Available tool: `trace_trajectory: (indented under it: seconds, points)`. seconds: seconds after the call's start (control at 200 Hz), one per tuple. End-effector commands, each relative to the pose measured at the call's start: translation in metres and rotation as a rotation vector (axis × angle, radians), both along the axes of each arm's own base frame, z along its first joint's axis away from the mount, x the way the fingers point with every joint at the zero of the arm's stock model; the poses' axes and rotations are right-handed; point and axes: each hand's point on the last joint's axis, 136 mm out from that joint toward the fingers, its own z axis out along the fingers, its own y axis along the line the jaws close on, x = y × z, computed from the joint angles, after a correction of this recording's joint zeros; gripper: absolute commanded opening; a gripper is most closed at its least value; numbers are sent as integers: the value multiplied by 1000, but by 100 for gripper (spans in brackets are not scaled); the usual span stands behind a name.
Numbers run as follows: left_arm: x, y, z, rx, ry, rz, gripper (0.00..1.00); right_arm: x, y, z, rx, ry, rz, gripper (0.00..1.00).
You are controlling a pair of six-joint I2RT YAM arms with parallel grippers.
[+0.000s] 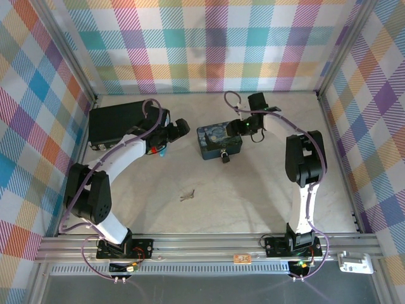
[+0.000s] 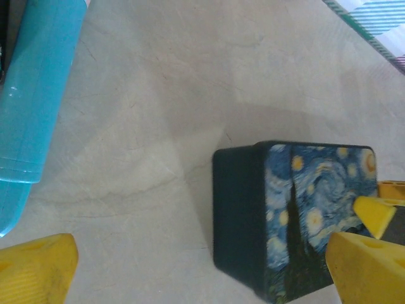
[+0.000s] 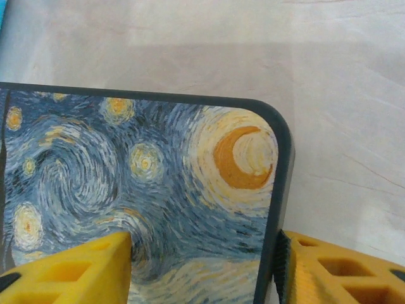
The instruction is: Unlock the padlock with the key
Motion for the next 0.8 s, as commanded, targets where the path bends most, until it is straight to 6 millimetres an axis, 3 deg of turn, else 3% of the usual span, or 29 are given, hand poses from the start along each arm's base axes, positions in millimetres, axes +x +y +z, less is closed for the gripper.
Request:
trace_trajectory:
  seconds: [0.0, 0.11, 0.265, 0.385, 0.49, 0.625, 0.795]
  points:
    - [-9, 1, 10, 12, -29, -25, 100, -22, 3, -21, -83, 50, 150, 57]
    - [-14, 6, 12, 22, -36, -14, 100, -19, 9, -3, -71, 11, 172, 59]
    - [-15, 27, 12, 9, -22, 74, 100, -4, 2, 40, -88, -68, 65, 76]
    - [-16, 43, 18, 11, -35, 116, 100, -17, -1, 72, -74, -96, -3, 80]
    - [-19, 54, 19, 19, -47, 153, 100, -50, 10, 84, -36, -82, -5, 79]
    - [-23, 74, 5, 3, -10, 251, 100, -104, 35, 64, -125, -49, 46, 78]
    - [-34, 94, -9, 28, 35, 321, 100, -176, 87, 43, -189, -56, 209, 78]
